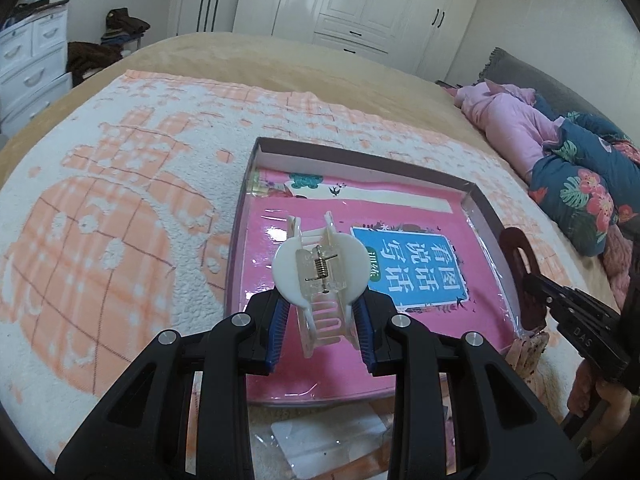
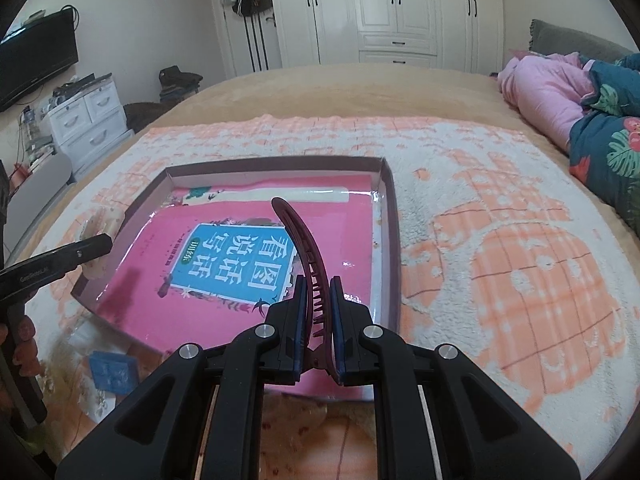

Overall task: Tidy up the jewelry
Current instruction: 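Carry both clips over the pink tray and open both tools to drop them, then withdraw both open tools from the tray toward the remaining accessories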

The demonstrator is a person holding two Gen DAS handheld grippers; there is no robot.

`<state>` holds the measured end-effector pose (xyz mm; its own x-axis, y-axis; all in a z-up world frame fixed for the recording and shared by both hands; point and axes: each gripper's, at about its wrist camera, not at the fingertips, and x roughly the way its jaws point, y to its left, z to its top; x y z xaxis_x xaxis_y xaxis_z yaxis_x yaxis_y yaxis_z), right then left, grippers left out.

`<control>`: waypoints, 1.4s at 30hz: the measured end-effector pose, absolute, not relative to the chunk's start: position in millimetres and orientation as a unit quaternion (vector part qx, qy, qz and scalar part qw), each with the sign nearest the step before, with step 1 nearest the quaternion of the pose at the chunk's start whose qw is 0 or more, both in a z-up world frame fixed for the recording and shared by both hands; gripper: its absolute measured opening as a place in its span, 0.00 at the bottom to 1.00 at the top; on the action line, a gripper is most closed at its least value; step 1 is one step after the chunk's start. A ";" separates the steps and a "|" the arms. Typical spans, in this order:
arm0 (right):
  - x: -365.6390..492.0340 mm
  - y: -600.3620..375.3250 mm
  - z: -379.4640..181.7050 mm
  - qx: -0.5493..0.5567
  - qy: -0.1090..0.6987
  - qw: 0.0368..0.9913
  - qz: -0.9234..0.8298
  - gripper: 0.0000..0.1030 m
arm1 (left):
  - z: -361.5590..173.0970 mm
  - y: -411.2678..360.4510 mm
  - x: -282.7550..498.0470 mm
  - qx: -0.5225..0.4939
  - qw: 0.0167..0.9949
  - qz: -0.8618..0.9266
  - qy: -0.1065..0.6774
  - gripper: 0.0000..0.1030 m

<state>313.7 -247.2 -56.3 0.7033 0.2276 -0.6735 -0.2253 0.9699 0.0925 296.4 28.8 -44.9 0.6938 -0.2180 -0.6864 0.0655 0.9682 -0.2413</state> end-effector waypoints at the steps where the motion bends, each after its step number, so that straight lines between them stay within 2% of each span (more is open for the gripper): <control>1: 316.8 -246.6 -58.3 0.003 0.369 0.922 0.122 0.11 | -45.3 27.8 297.0 -0.096 0.915 -0.077 0.384 0.21; 23: 324.6 -255.0 -77.6 0.030 0.388 0.915 0.104 0.12 | -64.4 18.5 303.4 -0.072 0.902 -0.084 0.418 0.22; 25: 322.6 -256.2 -75.7 0.032 0.383 0.918 0.101 0.15 | -63.9 18.5 302.0 -0.072 0.902 -0.083 0.416 0.22; 27: 319.5 -258.2 -73.3 0.036 0.378 0.920 0.101 0.23 | -63.7 17.8 301.1 -0.070 0.903 -0.083 0.415 0.23; 29: 315.3 -260.8 -70.7 0.040 0.371 0.922 0.099 0.25 | -63.2 17.2 300.5 -0.068 0.903 -0.084 0.415 0.23; 33: 307.5 -260.8 -66.1 0.038 0.362 0.926 0.099 0.32 | -57.9 17.7 294.4 -0.074 0.908 -0.086 0.404 0.35; 38: 294.0 -257.2 -58.2 0.030 0.346 0.932 0.104 0.40 | -42.6 17.4 281.2 -0.068 0.922 -0.083 0.373 0.40; 42: 281.3 -255.1 -52.1 0.022 0.330 0.938 0.105 0.47 | -30.5 21.0 271.1 -0.068 0.932 -0.078 0.348 0.48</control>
